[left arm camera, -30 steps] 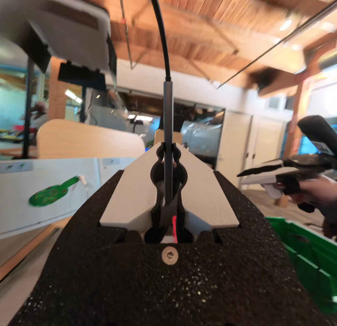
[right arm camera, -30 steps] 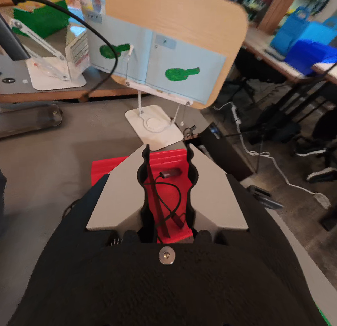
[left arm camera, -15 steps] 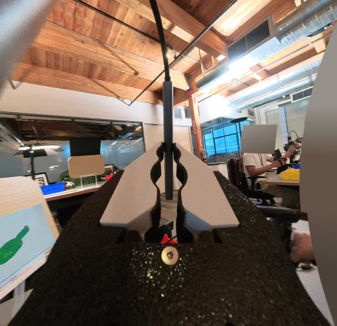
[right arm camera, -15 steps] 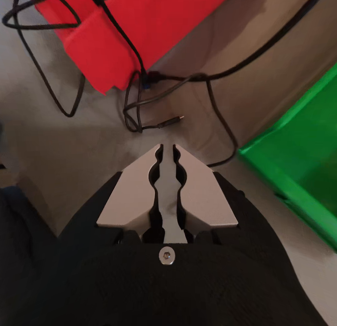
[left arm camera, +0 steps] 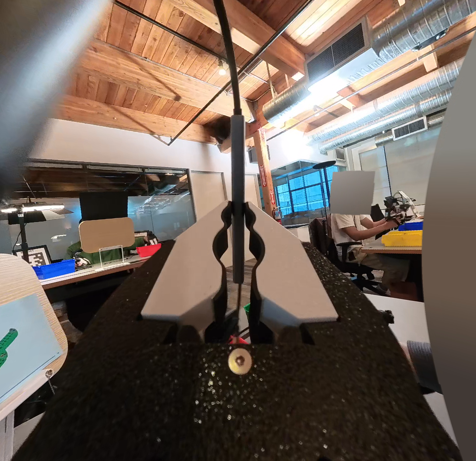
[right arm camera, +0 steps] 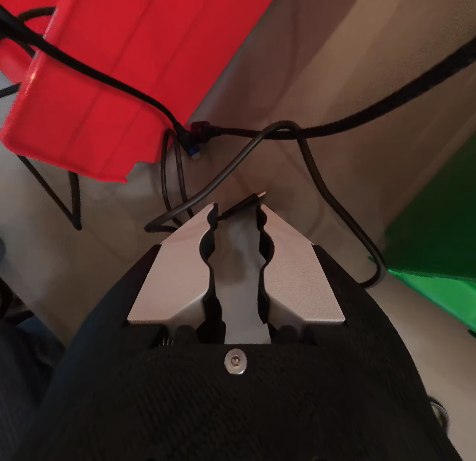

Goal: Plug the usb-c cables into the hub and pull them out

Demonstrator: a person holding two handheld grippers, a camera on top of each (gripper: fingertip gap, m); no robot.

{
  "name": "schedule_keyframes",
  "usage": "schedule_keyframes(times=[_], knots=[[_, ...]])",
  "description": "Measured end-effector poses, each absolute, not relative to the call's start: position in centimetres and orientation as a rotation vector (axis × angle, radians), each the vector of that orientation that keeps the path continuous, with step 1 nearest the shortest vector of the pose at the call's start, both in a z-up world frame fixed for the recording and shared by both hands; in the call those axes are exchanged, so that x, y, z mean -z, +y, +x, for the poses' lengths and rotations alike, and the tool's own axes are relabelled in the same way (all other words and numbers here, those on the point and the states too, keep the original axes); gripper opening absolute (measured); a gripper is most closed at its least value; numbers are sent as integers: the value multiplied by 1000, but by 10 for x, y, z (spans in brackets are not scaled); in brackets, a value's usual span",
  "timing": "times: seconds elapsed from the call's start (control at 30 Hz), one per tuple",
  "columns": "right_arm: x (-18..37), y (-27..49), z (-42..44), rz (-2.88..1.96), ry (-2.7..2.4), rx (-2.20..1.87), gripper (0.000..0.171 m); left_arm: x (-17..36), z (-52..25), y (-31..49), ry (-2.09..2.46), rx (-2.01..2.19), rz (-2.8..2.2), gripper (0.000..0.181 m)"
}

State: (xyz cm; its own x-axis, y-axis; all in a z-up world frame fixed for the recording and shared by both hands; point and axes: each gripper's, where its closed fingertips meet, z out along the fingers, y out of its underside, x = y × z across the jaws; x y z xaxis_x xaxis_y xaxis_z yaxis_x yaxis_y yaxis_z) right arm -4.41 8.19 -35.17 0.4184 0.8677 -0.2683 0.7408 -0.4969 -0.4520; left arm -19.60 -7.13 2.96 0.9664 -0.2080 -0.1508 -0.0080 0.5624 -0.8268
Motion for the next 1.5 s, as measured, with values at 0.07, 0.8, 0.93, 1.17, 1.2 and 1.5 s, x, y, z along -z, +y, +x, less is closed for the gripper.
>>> schedule_keyframes(times=[0.07,0.8,0.93,1.17,1.2,1.5], knots=[[353,83,-43,-2408,-1421,-635,21,-29,-195,-70,248,123,-972,7],[194,93,87,-1578,-1449,-140,4,-18,-186,-48,287,244,-1007,7],[147,96,92,-1242,-1402,146,5,-8,-154,-29,422,458,-997,6],[64,60,52,-931,-1336,133,5,17,-99,-3,647,654,-912,7],[54,51,45,-890,-1350,120,4,19,-94,-4,674,625,-874,7],[11,-2,1,-451,-1464,291,4,24,-49,-23,917,-64,-583,7]])
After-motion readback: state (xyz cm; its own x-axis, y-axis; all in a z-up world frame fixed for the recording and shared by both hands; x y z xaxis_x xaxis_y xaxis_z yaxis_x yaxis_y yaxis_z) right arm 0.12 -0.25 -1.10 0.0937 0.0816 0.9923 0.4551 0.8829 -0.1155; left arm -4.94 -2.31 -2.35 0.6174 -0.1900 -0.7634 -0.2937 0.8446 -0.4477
